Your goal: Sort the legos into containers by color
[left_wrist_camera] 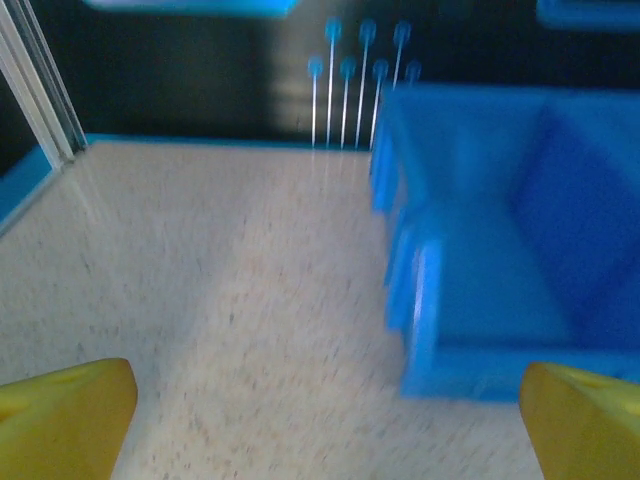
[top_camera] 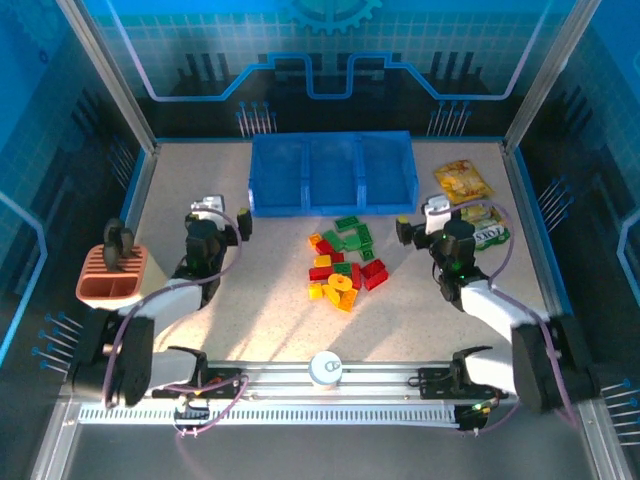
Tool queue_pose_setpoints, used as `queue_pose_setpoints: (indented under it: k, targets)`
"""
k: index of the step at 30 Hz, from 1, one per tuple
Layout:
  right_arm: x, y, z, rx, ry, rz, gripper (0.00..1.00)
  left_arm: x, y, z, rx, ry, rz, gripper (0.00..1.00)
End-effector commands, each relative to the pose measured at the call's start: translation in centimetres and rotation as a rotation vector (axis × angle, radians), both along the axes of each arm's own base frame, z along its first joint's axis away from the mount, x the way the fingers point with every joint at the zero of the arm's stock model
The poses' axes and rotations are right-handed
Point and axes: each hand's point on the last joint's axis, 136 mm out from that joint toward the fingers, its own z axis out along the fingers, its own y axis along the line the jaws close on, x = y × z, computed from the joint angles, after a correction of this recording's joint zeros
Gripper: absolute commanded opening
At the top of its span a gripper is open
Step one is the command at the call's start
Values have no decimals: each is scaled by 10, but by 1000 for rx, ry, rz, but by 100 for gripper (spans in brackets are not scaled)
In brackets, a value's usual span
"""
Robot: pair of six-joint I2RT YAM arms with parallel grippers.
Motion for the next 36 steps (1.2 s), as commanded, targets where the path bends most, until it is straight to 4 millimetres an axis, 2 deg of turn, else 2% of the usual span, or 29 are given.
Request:
queue_pose_setpoints:
  k: [1,2,4,5,8,12,15,21,24,26,32,36]
  targets:
    - [-18,-17,31,282,123,-156,100,-10,5,31,-112,35,86,99]
    - [-28,-28,22,424,186,-245,100,-13,-6,38,-167,43,43,99]
    - [-36,-5,37,568,158,-53,100,-19,-32,50,-273,50,-60,99]
    - [-39,0,41,610,167,-32,100,-23,-43,54,-300,60,-108,99]
    - [-49,18,48,564,258,16,100,-39,-76,51,-318,140,-197,99]
    - [-63,37,48,497,310,79,100,-67,-128,29,-205,303,-305,99]
    - [-71,46,39,487,355,107,100,-93,-166,7,-154,404,-413,99]
    - [-81,66,13,408,502,175,100,-130,-221,-46,-125,623,-558,86]
    - [-85,78,6,379,555,224,99,-138,-232,-73,-99,713,-558,79]
    - [-86,82,4,357,569,230,99,-141,-233,-84,-99,767,-531,75]
    - [-85,83,-5,331,580,220,98,-146,-223,-99,-101,821,-467,71]
    - [-81,85,-11,337,594,212,97,-150,-228,-113,-135,873,-453,69]
